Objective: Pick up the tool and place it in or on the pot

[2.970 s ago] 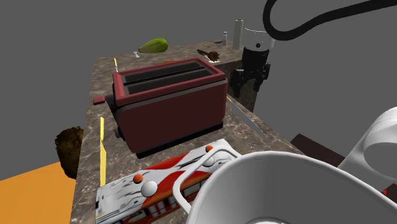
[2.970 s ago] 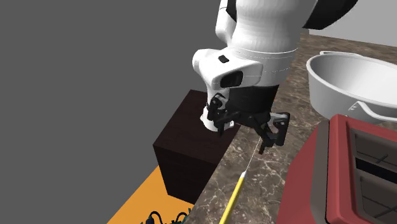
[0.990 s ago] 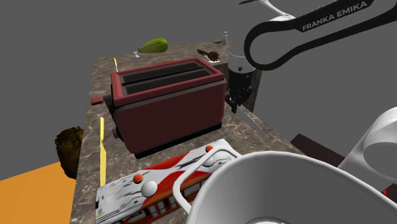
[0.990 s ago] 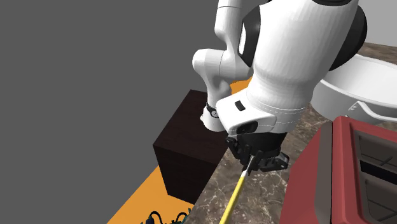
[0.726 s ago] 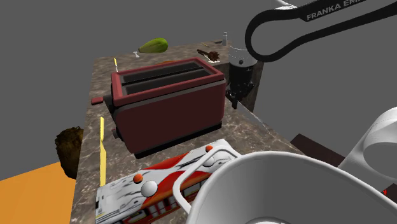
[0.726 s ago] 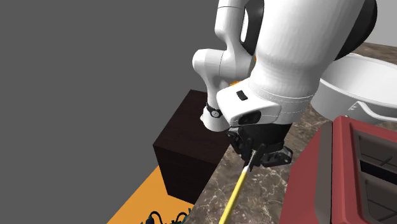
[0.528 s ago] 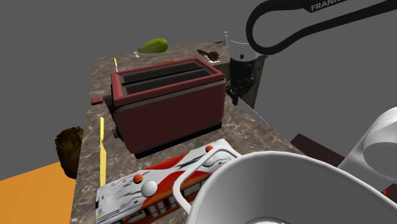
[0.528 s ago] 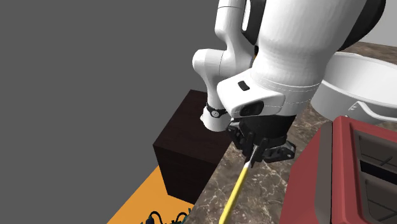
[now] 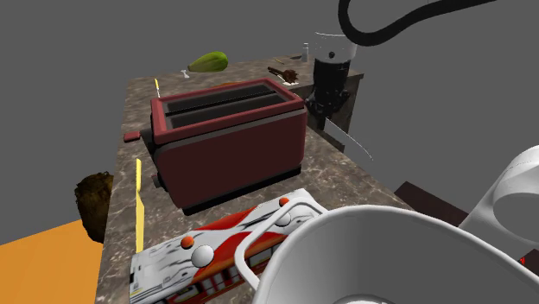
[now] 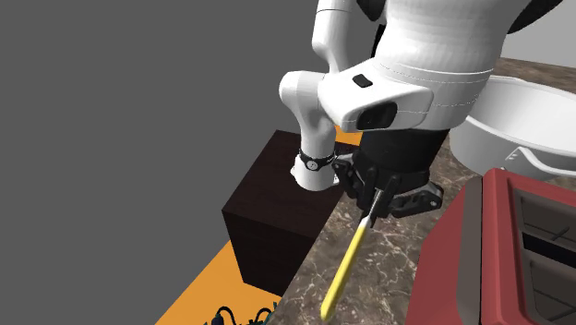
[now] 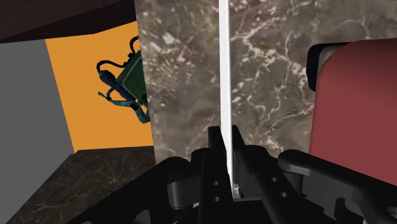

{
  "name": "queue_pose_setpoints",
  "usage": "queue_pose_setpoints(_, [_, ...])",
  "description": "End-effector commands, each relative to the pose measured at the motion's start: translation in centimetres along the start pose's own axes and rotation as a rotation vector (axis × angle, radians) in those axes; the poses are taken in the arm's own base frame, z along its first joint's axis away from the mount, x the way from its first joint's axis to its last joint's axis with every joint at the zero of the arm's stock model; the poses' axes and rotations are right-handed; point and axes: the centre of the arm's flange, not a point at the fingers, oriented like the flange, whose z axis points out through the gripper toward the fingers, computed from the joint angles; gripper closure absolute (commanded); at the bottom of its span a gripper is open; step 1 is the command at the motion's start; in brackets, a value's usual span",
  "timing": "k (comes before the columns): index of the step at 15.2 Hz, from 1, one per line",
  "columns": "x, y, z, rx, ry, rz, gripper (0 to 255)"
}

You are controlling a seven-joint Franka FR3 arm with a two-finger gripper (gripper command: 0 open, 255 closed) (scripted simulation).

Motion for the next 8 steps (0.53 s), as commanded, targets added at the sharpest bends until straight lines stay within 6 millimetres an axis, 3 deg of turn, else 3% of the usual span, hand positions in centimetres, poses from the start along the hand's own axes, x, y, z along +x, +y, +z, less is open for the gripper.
queue_pose_setpoints(1, [-0.1,-0.1,-1.1,0.0,0.0,0.0,255])
queue_pose_setpoints(8, [0.0,-0.1,-4.8,0.0,0.0,0.0,255])
